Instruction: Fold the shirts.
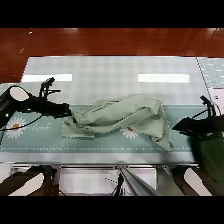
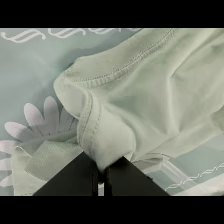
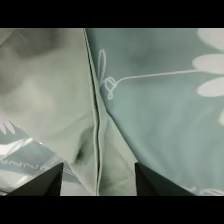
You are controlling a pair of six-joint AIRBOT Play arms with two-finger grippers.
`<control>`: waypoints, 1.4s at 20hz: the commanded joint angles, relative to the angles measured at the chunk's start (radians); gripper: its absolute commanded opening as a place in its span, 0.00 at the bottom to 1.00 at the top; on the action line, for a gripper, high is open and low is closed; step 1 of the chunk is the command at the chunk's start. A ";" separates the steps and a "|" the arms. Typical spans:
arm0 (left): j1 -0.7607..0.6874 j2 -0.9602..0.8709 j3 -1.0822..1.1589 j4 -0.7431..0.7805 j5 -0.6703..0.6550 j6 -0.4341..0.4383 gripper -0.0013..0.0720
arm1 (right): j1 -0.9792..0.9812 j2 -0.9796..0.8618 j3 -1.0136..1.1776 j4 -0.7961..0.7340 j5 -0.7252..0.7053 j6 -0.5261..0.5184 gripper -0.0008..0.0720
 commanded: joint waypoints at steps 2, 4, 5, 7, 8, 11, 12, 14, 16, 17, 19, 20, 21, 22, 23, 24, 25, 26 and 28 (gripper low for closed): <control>0.000 -0.001 0.000 0.000 -0.007 0.007 0.06 | 0.043 0.024 -0.141 0.151 -0.204 0.018 0.75; 0.000 -0.001 0.000 0.000 -0.003 0.007 0.06 | 0.123 0.022 -0.148 0.122 -0.312 0.099 0.75; 0.000 -0.001 0.000 0.000 -0.003 0.007 0.06 | 0.164 0.019 -0.148 0.100 -0.362 0.138 0.75; 0.000 -0.001 0.000 0.000 -0.003 0.008 0.06 | 0.241 0.000 -0.148 0.083 -0.439 0.189 0.59; 0.000 -0.001 0.000 0.000 0.000 0.007 0.06 | 0.270 -0.012 -0.146 0.085 -0.459 0.192 0.35; 0.006 0.003 0.014 -0.044 -0.006 0.028 0.06 | 0.288 -0.010 -0.101 0.080 -0.429 0.176 0.04; 0.013 0.007 0.026 -0.086 -0.013 0.058 0.06 | 0.288 0.003 -0.060 0.072 -0.392 0.142 0.04; 0.055 0.024 0.072 -0.200 -0.031 0.082 0.06 | 0.288 0.056 0.076 0.072 -0.282 0.074 0.04; 0.131 0.056 0.143 -0.390 -0.039 0.132 0.06 | 0.288 0.135 0.229 0.071 -0.196 0.052 0.04; 0.178 0.076 0.182 -0.509 -0.039 0.159 0.06 | 0.288 0.183 0.316 0.071 -0.177 0.053 0.04; 0.286 0.124 0.266 -0.805 -0.038 0.232 0.06 | 0.288 0.273 0.471 0.069 -0.196 0.056 0.04; 0.342 0.151 0.307 -0.967 -0.038 0.278 0.06 | 0.288 0.312 0.544 0.060 -0.225 0.076 0.04; 0.392 0.174 0.344 -1.112 -0.038 0.323 0.06 | 0.288 0.342 0.603 0.051 -0.254 0.105 0.04; 0.444 0.196 0.383 -1.253 -0.038 0.358 0.06 | 0.288 0.370 0.659 0.037 -0.290 0.138 0.04; 0.496 0.217 0.423 -1.368 -0.037 0.374 0.06 | 0.288 0.389 0.704 0.032 -0.327 0.161 0.04; 0.538 0.233 0.460 -1.447 -0.034 0.373 0.06 | 0.288 0.405 0.743 0.029 -0.365 0.181 0.04; 0.582 0.250 0.497 -1.510 -0.025 0.373 0.06 | 0.288 0.416 0.784 0.027 -0.405 0.200 0.03; 0.611 0.265 0.531 -1.526 -0.017 0.373 0.06 | 0.288 0.417 0.826 0.027 -0.430 0.222 0.03; 0.639 0.296 0.587 -1.522 -0.015 0.364 0.06 | 0.288 0.416 0.885 0.027 -0.457 0.242 0.03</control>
